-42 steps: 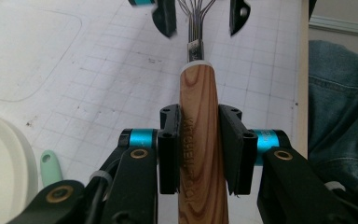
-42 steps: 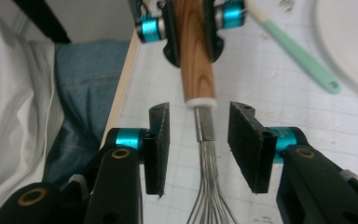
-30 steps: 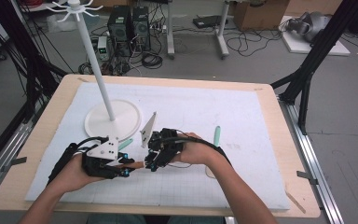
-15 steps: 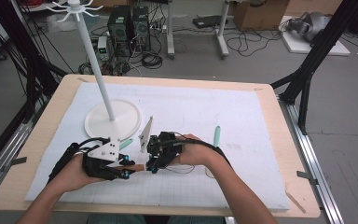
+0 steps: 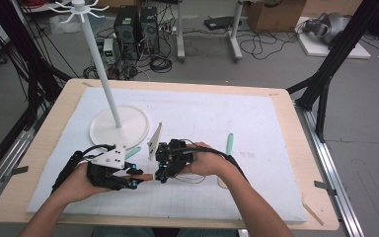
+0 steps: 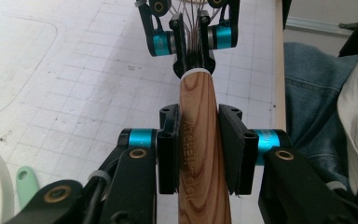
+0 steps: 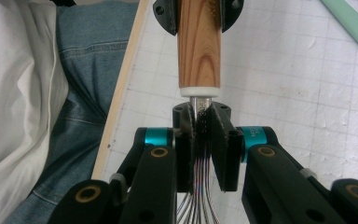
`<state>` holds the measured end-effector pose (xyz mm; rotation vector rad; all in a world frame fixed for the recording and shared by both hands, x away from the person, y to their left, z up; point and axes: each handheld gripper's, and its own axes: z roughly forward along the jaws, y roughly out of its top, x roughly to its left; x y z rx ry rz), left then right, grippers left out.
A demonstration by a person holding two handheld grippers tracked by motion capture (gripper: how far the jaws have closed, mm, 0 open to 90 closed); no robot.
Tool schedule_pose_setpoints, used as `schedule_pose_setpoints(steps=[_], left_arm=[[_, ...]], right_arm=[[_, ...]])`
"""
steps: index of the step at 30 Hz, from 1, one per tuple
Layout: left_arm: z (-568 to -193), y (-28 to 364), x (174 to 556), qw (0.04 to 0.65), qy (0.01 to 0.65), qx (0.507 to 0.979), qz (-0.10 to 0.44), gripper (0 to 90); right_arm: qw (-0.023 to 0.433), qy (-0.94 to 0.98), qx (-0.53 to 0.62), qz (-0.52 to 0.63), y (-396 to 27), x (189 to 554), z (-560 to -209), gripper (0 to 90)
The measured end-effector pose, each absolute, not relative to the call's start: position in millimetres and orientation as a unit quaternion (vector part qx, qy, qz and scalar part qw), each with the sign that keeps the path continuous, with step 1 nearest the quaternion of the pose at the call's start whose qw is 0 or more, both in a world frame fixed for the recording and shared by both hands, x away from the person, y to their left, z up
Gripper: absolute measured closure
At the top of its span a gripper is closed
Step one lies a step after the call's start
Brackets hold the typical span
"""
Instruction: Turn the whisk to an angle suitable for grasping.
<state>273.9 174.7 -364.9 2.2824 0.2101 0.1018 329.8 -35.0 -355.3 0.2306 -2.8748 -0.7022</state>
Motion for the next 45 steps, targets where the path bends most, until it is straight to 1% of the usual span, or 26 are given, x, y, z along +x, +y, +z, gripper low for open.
schedule_pose_setpoints(steps=[3,6,8,10,12,17,22,27,32,39,45], left_arm=[[-364,177,275,0.413,0.09,0.906,0.041,63.2],[-363,181,275,0.419,0.096,0.902,0.042,60.7],[-361,185,275,0.429,0.101,0.897,0.043,56.6],[-358,191,275,0.439,0.109,0.891,0.047,55.3],[-356,198,275,0.449,0.118,0.884,0.05,51.4],[-354,213,273,0.473,0.14,0.868,0.054,47.0],[-354,228,271,0.492,0.16,0.853,0.061,44.9],[-356,237,272,0.508,0.175,0.842,0.058,45.1],[-360,238,275,0.527,0.189,0.827,0.046,47.6],[-359,233,280,0.575,0.203,0.792,0.028,59.3],[-355,232,282,0.597,0.218,0.771,0.041,63.9]], right_arm=[[0.087,-0.965,0.078,-0.233,-36,329,-355,81.1],[0.082,-0.965,0.077,-0.235,-36,328,-357,81.1],[0.078,-0.966,0.075,-0.236,-38,329,-358,81.1],[0.076,-0.966,0.071,-0.238,-40,329,-359,81.1],[0.073,-0.966,0.065,-0.241,-43,330,-359,81.1],[0.066,-0.963,0.051,-0.256,-49,332,-355,81.1],[0.052,-0.958,0.043,-0.279,-55,335,-349,81.0],[0.042,-0.953,0.032,-0.3,-59,334,-342,81.0],[0.039,-0.942,0.028,-0.332,-60,335,-335,81.0],[0.03,-0.93,0.015,-0.366,-59,337,-332,81.0],[0.019,-0.922,0.005,-0.387,-59,337,-333,80.9]])
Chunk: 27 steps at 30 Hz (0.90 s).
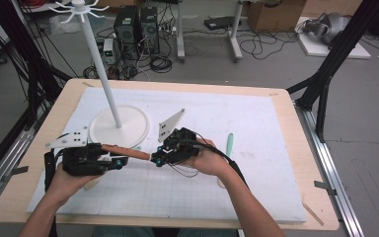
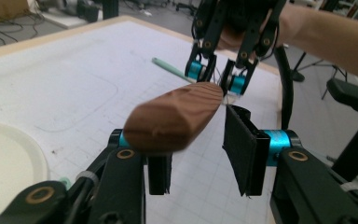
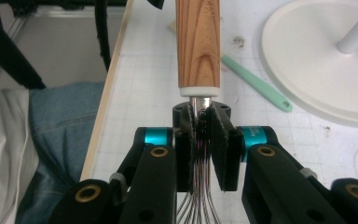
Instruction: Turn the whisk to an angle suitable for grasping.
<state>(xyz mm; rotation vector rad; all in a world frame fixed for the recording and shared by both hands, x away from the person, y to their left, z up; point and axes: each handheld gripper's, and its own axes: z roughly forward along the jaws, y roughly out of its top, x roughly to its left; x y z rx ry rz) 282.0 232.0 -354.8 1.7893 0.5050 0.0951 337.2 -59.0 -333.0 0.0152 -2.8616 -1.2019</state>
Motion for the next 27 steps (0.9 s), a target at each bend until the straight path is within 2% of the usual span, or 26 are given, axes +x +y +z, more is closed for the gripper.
schedule_pose_setpoints(steps=[12,27], left_arm=[[-345,227,283,0.618,0.222,0.753,0.046,63.8],[-334,218,284,0.625,0.244,0.739,0.054,66.0]], right_arm=[[0.018,-0.915,-0.002,-0.402,-54,337,-340,80.9],[-0.006,-0.91,-0.015,-0.415,-42,334,-340,80.9]])
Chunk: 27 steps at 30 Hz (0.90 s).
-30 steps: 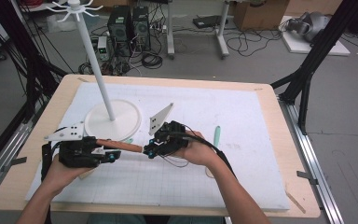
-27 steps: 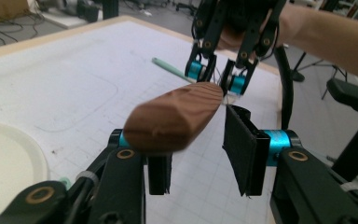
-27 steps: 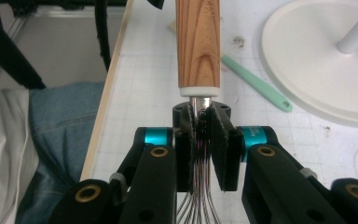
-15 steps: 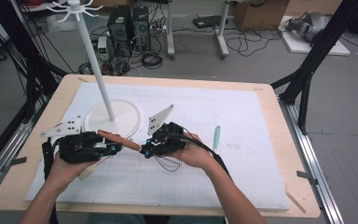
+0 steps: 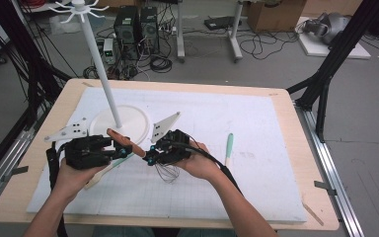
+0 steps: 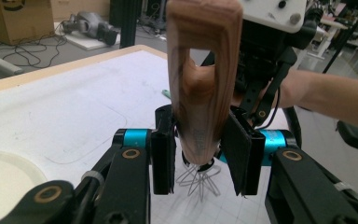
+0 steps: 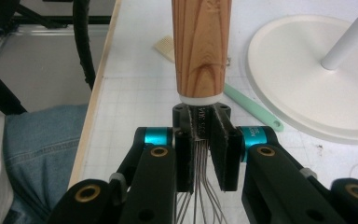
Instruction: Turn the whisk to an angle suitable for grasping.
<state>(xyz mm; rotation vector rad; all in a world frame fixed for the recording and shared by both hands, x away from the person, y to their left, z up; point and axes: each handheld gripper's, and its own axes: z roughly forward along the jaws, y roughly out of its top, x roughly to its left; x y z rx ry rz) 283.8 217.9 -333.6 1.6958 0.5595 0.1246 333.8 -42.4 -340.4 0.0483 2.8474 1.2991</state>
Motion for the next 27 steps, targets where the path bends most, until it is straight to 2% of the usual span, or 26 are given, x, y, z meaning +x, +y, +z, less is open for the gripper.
schedule_pose_setpoints(steps=[17,24,27], left_arm=[[-324,220,284,0.628,0.231,0.741,0.053,67.6],[-322,219,284,0.624,0.221,0.748,0.049,69.9],[-322,218,283,0.626,0.221,0.746,0.056,69.9]], right_arm=[[0.027,0.903,0.017,0.428,-37,327,-337,80.5],[0.002,0.903,0.016,0.429,-35,327,-338,79.7],[0.009,0.903,0.018,0.428,-35,327,-337,80.1]])
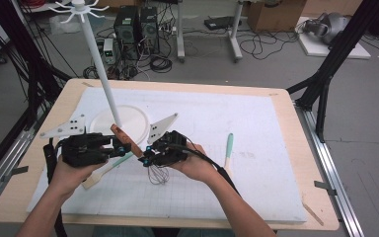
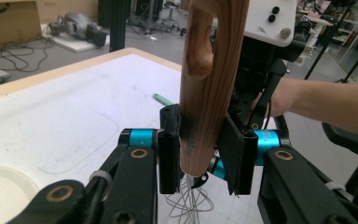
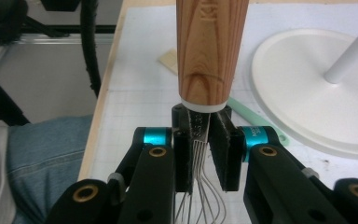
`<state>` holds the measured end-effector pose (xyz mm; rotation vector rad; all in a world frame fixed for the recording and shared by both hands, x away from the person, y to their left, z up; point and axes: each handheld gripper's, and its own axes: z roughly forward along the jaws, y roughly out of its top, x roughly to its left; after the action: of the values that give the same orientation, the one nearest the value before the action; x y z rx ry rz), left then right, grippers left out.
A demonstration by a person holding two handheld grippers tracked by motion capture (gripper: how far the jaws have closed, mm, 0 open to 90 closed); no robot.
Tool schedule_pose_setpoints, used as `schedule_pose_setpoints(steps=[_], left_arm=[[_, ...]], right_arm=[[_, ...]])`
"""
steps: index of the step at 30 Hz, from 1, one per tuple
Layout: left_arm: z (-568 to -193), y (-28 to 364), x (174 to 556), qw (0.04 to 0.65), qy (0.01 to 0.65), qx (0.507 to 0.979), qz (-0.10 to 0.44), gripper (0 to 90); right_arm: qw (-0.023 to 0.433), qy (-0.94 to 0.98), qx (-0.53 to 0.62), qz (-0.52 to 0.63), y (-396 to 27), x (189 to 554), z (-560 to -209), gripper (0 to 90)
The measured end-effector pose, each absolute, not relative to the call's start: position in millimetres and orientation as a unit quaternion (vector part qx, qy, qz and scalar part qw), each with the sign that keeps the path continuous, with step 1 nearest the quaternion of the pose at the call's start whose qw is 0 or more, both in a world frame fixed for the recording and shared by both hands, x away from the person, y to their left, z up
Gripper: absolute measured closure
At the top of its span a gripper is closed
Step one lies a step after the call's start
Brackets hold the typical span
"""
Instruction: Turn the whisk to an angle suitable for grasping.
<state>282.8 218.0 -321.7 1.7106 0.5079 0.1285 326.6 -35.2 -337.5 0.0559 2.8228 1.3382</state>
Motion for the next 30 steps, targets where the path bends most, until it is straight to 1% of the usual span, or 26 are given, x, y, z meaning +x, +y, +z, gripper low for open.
schedule_pose_setpoints(steps=[3,8,11,13,16,18,24,28,30], left_arm=[[-321,217,284,0.63,0.232,0.739,0.055,69.0],[-320,214,285,0.63,0.238,0.737,0.06,67.6],[-320,212,285,0.626,0.244,0.738,0.063,67.7],[-321,209,285,0.621,0.245,0.742,0.066,67.0],[-319,209,284,0.618,0.25,0.741,0.078,69.9],[-317,209,285,0.617,0.25,0.742,0.079,70.2],[-309,211,285,0.616,0.229,0.75,0.08,70.5],[-306,211,285,0.621,0.21,0.753,0.064,70.5],[-304,210,285,0.62,0.202,0.756,0.061,70.5]], right_arm=[[0.008,0.902,0.031,0.43,-35,327,-337,80.4],[0.031,0.899,0.037,0.435,-33,326,-336,80.5],[0.025,0.9,0.045,0.433,-33,326,-336,80.5],[0.031,0.9,0.044,0.432,-31,325,-335,80.5],[0.026,0.9,0.051,0.432,-30,324,-335,80.5],[0.028,0.897,0.051,0.439,-30,326,-335,80.5],[0.025,0.887,0.044,0.46,-31,324,-334,79.2],[0.014,0.884,0.032,0.466,-31,325,-333,76.5],[0.001,0.887,0.025,0.461,-30,325,-335,75.6]])
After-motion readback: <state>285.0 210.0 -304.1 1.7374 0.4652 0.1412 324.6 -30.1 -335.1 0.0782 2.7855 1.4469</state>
